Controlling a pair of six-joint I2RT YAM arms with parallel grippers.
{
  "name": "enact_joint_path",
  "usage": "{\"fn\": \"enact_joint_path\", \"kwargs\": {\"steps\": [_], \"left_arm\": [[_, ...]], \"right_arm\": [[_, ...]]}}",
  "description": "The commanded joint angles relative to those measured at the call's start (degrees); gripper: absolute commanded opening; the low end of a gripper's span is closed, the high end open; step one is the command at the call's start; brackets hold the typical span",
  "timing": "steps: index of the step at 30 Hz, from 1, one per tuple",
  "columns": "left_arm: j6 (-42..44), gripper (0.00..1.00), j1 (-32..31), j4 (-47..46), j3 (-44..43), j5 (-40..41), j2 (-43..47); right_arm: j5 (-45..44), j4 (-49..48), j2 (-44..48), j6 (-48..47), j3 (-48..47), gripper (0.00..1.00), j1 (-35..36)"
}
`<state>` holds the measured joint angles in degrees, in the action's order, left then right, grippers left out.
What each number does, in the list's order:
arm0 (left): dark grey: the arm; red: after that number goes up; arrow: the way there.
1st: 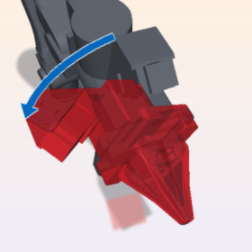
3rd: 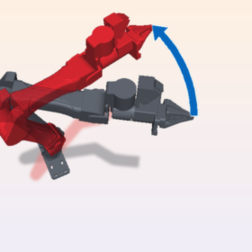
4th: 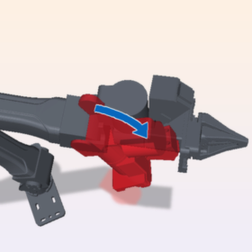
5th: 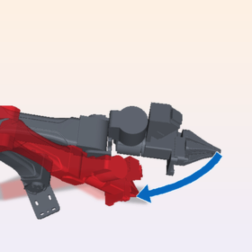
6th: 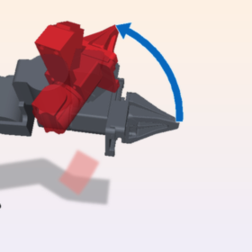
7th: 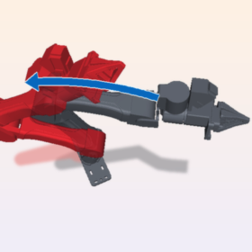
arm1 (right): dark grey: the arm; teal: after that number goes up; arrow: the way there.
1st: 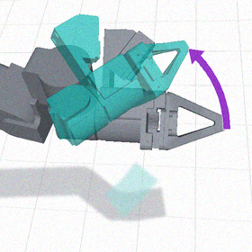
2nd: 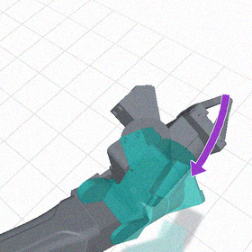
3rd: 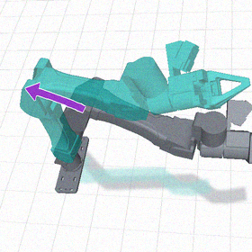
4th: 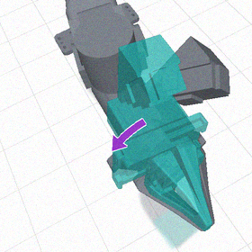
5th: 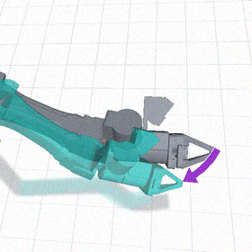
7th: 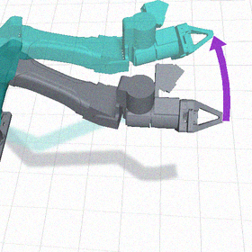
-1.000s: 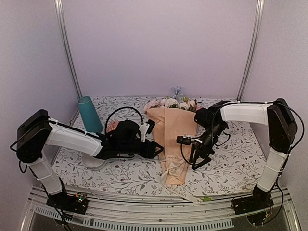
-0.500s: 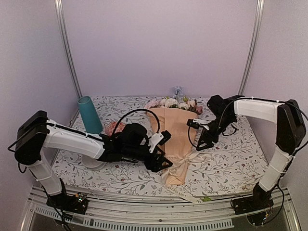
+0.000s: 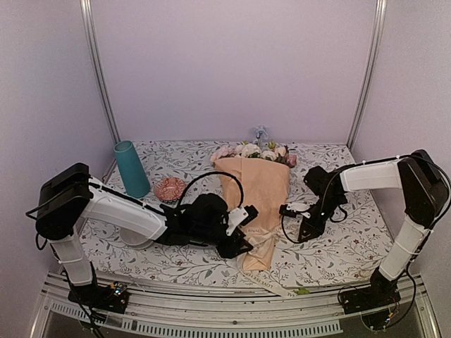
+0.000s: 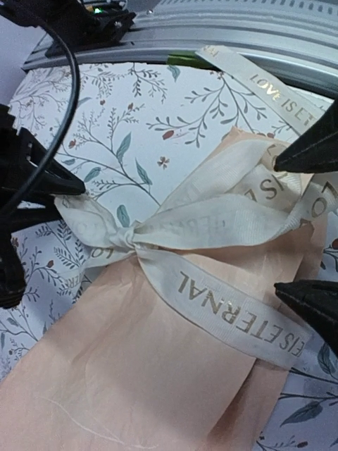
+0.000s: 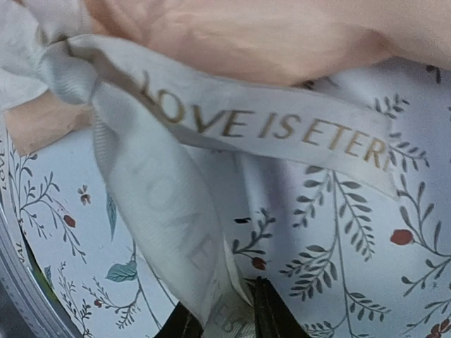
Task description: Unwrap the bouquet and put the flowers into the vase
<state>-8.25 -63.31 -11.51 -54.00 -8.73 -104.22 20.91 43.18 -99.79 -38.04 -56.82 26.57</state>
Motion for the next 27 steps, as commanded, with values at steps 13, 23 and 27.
{"fn": "enact_joint_path", "kwargs": {"steps": [13, 23, 27], "left_arm": [[-3.07, 0.04, -0.17, -9.58, 9.65, 8.21, 4.89], [-2.55, 0.00, 0.14, -10.83, 8.65, 12.08, 7.50], [-2.12, 0.00, 0.27, -10.44, 9.78, 13.29, 10.91]], "right_arm": [[20.11, 14.75, 5.96, -6.15, -1.57, 0.37, 18.86], [20.53, 15.58, 6.72, -11.88, -14.29, 0.45, -4.61], [13.02, 7.21, 4.97, -6.60, -11.45, 0.43, -5.55]]}}
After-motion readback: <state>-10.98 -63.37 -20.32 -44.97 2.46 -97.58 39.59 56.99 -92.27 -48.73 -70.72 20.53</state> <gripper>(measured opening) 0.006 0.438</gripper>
